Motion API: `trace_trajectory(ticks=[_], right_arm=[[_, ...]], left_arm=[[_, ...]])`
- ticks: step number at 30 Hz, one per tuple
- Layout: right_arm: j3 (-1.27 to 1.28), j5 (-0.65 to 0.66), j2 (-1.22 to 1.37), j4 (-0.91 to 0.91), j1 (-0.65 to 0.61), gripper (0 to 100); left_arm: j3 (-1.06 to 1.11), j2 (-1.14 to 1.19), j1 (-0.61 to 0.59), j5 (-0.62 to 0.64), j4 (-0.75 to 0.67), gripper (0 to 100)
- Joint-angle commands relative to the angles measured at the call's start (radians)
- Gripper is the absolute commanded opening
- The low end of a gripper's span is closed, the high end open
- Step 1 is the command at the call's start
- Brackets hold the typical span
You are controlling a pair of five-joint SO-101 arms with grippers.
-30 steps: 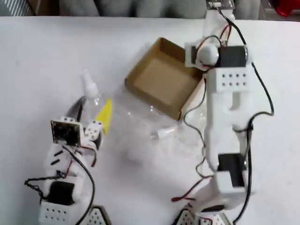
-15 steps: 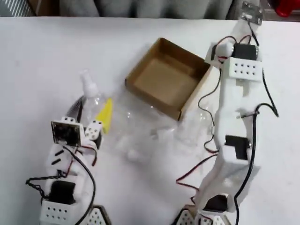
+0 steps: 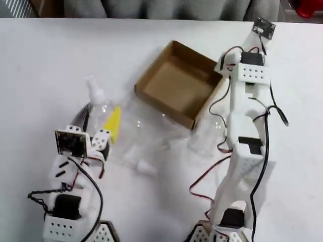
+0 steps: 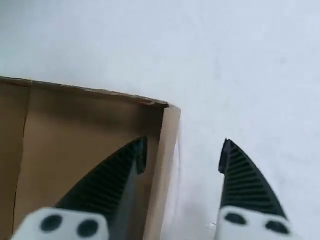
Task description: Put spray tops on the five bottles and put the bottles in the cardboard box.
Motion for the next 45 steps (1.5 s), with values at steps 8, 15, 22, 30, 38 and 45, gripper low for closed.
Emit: trace_trajectory(ticks=[8,15,22,30,38,45], right_arm=[[-0.17,-0.011,0.171,-0.033,-0.022,19.7],[-0.342,0.002,0.271,0.091,-0.045,7.9],[-0.522,0.261,0.392,0.15,-0.05,1.9],[-0.643,0.546,0.467,0.186,-0.076,1.9],[-0.671,0.601,0.47,0.242,-0.114,1.9],[-0.671,0.603,0.466,0.28,-0.119,1.9]], left_arm=[[-0.017,-0.021,0.004,0.002,-0.032,2],[-0.017,-0.021,0.004,0.002,-0.031,2],[-0.017,-0.021,0.004,0.002,-0.028,2],[-0.018,-0.021,0.004,0.006,-0.025,2],[-0.018,-0.021,0.004,0.008,-0.025,2],[-0.018,-0.021,0.004,0.008,-0.025,2]])
